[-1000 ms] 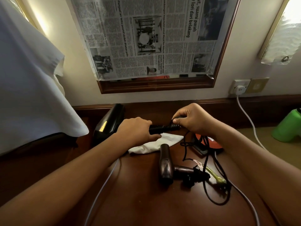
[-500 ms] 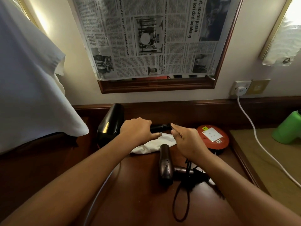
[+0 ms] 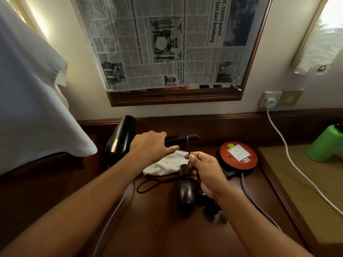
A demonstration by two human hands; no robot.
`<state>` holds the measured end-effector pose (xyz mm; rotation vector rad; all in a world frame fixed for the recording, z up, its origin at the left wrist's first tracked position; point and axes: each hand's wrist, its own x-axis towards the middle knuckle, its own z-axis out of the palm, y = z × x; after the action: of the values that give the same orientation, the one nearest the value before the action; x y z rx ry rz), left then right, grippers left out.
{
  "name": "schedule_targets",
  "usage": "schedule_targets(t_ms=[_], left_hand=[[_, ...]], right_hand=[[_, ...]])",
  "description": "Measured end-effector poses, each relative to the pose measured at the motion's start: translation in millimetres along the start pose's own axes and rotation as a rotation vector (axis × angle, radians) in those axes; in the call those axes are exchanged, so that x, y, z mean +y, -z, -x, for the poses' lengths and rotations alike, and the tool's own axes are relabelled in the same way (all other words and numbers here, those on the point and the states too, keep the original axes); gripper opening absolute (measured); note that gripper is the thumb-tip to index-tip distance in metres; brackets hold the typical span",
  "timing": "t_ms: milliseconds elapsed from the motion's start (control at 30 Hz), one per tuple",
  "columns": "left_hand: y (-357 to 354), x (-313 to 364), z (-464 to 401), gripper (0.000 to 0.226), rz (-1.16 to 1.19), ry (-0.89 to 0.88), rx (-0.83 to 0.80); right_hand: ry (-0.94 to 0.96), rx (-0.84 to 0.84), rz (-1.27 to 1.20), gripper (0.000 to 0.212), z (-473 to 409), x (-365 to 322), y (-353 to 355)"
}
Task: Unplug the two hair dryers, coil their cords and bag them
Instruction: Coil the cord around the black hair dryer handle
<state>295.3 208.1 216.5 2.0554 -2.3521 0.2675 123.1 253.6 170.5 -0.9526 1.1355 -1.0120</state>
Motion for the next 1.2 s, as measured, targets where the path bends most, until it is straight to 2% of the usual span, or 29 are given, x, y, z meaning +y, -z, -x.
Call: schedule_targets(t_ms=[100,200,333,500,567,733,1000,1133,1200], left_hand=[[2.9,-1.3,1.4,0.066,0.002,-0.007,0.017],[3.5,-0.6,2.4,0.066,0.008,-0.024,0.034],[3.7,-0.8,1.6,0.067,0.035,-0.032,0.049],[8.7,-0.2,-0.1,0.066,0.109,-0.023,0.055],[10.7,0.4,0.0,0.066,0.11,-0.036,0.063],[10.7,0.8,0.5,0.071,0.113,-0.106,0.039],[21.7,-1.9,3.9,0.05,0.204,-0.166,0.036],[30.9,-4.3,5.8,0.043,0.277,-0.214,0.008],[34.2,-4.2,6.6,0.045,0.258,-0.242,-0.006]], right_hand=[[-0.017,-0.021,0.084,0.015,0.4,-3.2,4.7],[-0.031,-0.046,0.152,0.023,-0.7,0.3,6.5],[-0.089,-0.103,0.104,0.035,-2.8,0.9,10.3],[-0.058,-0.293,-0.114,0.024,-6.4,8.2,15.4],[-0.028,-0.3,-0.129,0.023,-7.8,12.2,17.3],[-0.017,-0.27,-0.057,0.027,-17.2,20.9,25.5],[-0.107,-0.307,0.196,0.052,-29.5,5.9,35.5],[-0.145,-0.482,-0.008,0.036,-35.7,-9.8,47.7],[-0.133,-0.492,-0.094,0.025,-40.6,-16.6,54.5]])
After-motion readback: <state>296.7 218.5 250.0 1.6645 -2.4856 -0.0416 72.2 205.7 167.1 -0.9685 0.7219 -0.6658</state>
